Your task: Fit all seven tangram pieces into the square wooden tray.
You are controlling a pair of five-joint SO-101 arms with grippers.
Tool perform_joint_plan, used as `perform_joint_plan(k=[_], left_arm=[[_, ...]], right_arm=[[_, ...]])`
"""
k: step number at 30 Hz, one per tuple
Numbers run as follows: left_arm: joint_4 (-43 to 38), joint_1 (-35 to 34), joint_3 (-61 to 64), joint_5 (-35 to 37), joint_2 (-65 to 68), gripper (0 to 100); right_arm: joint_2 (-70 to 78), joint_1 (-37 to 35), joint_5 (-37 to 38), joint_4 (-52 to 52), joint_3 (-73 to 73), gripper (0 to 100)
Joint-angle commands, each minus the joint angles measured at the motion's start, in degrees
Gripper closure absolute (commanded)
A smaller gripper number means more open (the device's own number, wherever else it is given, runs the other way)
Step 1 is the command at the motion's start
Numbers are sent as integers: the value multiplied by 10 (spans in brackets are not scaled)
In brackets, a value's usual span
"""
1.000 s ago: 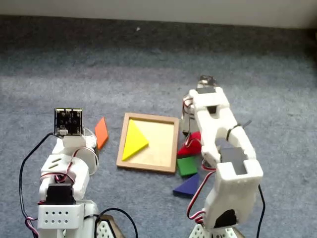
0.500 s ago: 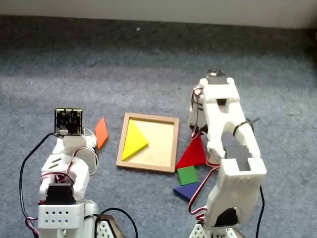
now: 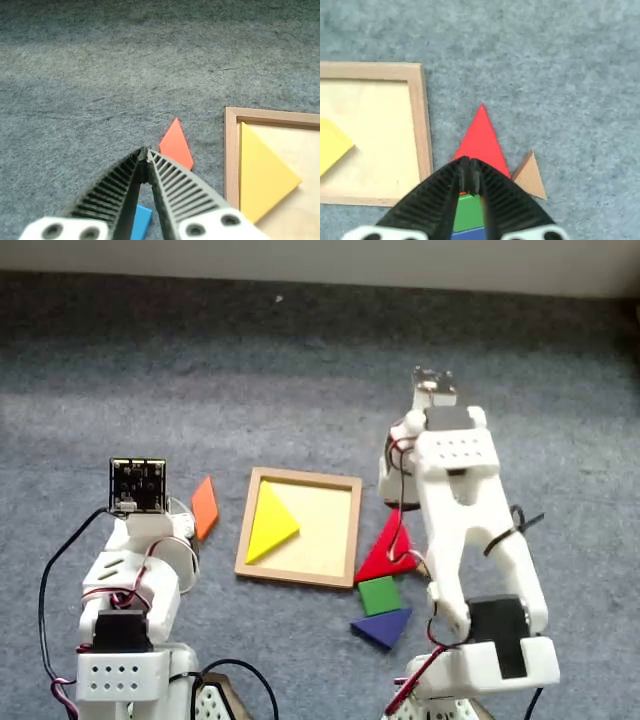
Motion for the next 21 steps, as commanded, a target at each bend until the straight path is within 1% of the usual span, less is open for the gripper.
perform_joint_plan(k=[1, 3, 6, 9, 12, 15, 18, 21], left_arm=[[6, -7, -5, 4, -8, 995], [6, -7, -5, 4, -8, 995], [6, -7, -5, 4, -8, 995], [6, -7, -5, 4, -8, 995], [6, -7, -5, 4, -8, 995], [5, -7, -5, 4, -8, 995], [5, -7, -5, 4, -8, 995], [5, -7, -5, 4, -8, 995]], right_arm=[[-75, -14, 27, -26, 65, 971], [-95, -13, 45, -25, 97, 925], [-124, -7, 134, -29, 140, 881], [-154, 9, 202, -29, 169, 878], [-171, 18, 244, -30, 183, 878], [-164, 17, 241, -30, 183, 878], [-135, 15, 176, -30, 182, 875], [-80, 7, 139, -32, 179, 875]])
